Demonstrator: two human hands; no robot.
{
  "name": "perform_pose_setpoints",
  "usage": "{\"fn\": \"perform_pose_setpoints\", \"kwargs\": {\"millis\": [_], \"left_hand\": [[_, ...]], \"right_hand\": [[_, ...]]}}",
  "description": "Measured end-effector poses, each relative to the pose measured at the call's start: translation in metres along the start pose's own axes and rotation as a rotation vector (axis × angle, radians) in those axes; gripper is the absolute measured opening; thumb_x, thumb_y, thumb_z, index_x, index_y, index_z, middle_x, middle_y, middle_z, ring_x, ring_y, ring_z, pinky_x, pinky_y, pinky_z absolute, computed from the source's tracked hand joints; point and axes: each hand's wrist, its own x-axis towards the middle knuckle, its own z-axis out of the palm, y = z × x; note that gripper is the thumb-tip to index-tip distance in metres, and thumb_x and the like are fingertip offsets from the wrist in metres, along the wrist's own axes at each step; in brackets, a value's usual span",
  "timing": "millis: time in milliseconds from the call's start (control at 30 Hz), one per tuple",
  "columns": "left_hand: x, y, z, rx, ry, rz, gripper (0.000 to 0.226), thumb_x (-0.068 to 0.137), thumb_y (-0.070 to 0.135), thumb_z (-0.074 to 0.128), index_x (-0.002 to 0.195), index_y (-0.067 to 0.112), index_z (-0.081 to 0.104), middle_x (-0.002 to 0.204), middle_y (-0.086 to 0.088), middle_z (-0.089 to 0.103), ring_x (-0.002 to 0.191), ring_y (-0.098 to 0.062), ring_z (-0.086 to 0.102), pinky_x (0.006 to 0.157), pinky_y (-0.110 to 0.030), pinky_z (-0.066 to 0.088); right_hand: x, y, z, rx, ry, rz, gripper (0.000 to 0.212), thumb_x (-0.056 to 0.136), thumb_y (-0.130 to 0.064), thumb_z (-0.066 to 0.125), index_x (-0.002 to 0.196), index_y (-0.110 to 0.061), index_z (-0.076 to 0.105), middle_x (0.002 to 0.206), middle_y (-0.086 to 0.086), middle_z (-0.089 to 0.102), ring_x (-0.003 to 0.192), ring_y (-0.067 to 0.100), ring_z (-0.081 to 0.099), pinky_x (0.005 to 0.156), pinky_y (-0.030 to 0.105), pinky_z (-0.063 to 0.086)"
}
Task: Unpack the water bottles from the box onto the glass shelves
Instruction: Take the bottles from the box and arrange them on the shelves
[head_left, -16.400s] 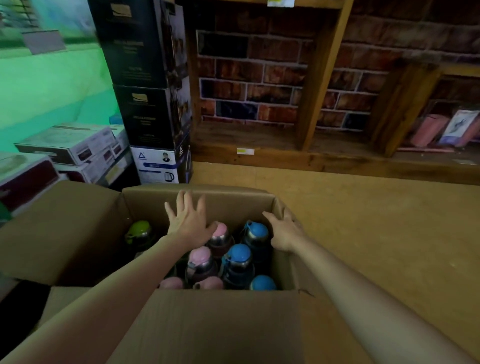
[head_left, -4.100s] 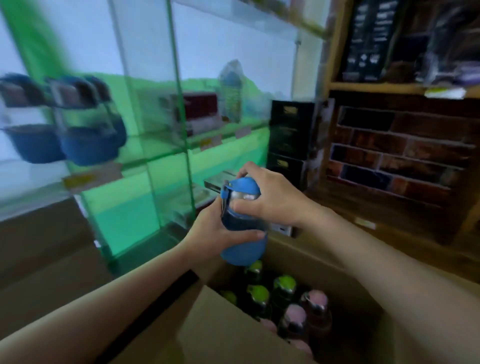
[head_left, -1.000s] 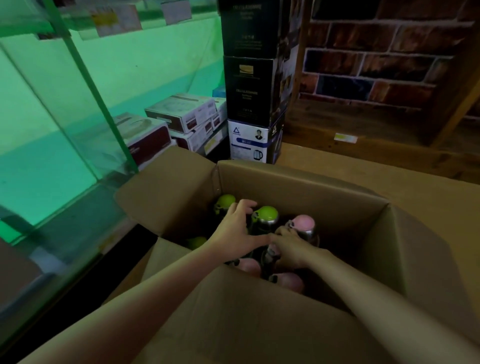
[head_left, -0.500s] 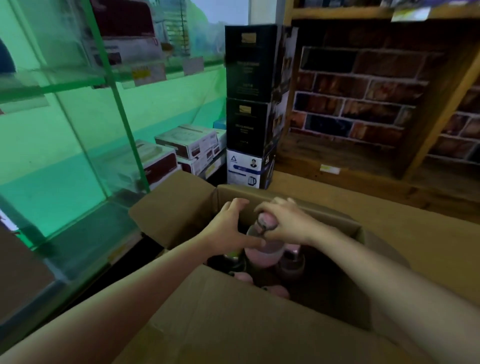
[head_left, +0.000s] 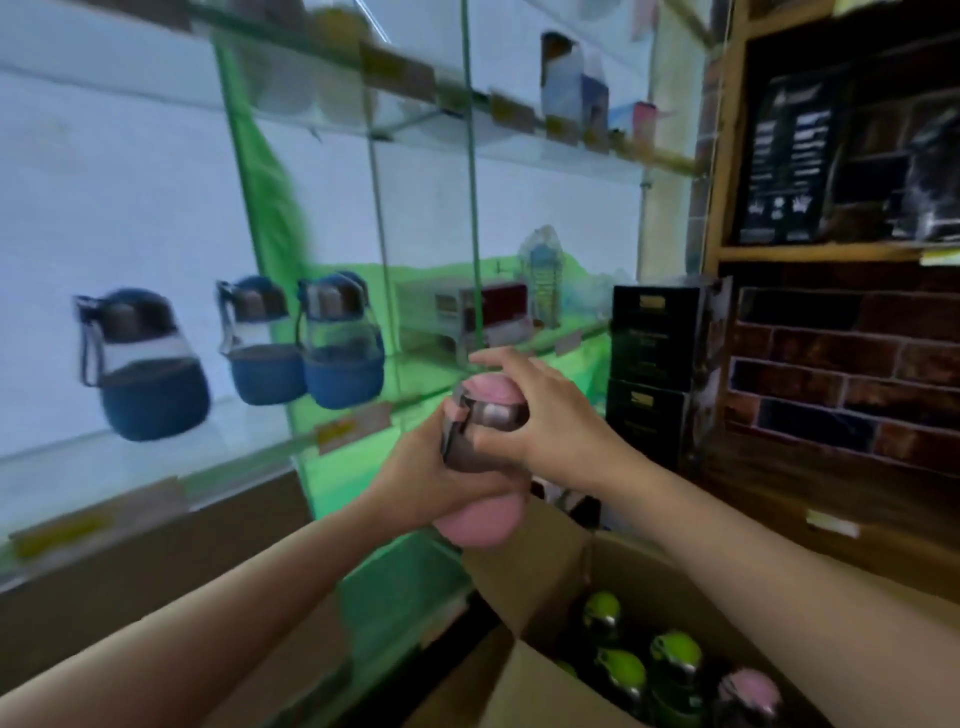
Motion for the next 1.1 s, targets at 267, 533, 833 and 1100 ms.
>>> {"fn": "perform_pose_setpoints", "kwargs": {"millis": [267,533,833,1100], "left_hand": [[-0.018,0.005,-0.159,0.027,0.292,-0.087,0.075,0.038,0.063,0.070,0.105,0.031,0.062,0.097,0.006,0.070,0.090,-0.012,0.067,0.082,-0.035,0.056],[0.011,-0.042,-0.208,-0.039,0.406,-0.147,0.078,0.042,0.054,0.080,0.112,0.029,0.059,0.103,0.004,0.069,0.095,-0.016,0.066,0.086,-0.036,0.054],[0.030,-0.087,-0.205,0.043,0.395,-0.166,0.068,0.062,0.046,0.083,0.118,0.021,0.054,0.107,0.001,0.065,0.096,-0.018,0.060,0.076,-0.030,0.047],[0.026,-0.067,-0.219,0.161,0.524,-0.070,0.094,0.057,0.038,0.089,0.130,0.009,0.037,0.123,-0.011,0.053,0.111,-0.024,0.053,0.080,-0.027,0.039]], "right_hand": [[0.069,-0.103,0.049,0.159,0.015,-0.167,0.086,0.082,-0.042,0.066,0.149,-0.024,0.015,0.145,0.007,0.034,0.130,0.019,0.041,0.107,0.038,0.038],[0.100,-0.117,0.089,0.022,-0.031,-0.104,0.069,0.095,-0.031,0.048,0.150,-0.020,0.009,0.145,0.006,0.029,0.136,0.018,0.027,0.110,0.027,0.021],[0.122,-0.120,0.115,-0.084,-0.044,-0.025,0.067,0.095,-0.022,0.047,0.150,-0.021,0.008,0.144,0.008,0.028,0.136,0.018,0.024,0.100,0.019,0.018],[0.124,-0.121,0.125,-0.074,-0.079,-0.020,0.076,0.091,-0.027,0.052,0.150,-0.020,0.004,0.152,0.008,0.019,0.142,0.024,0.015,0.117,0.040,0.017]]}}
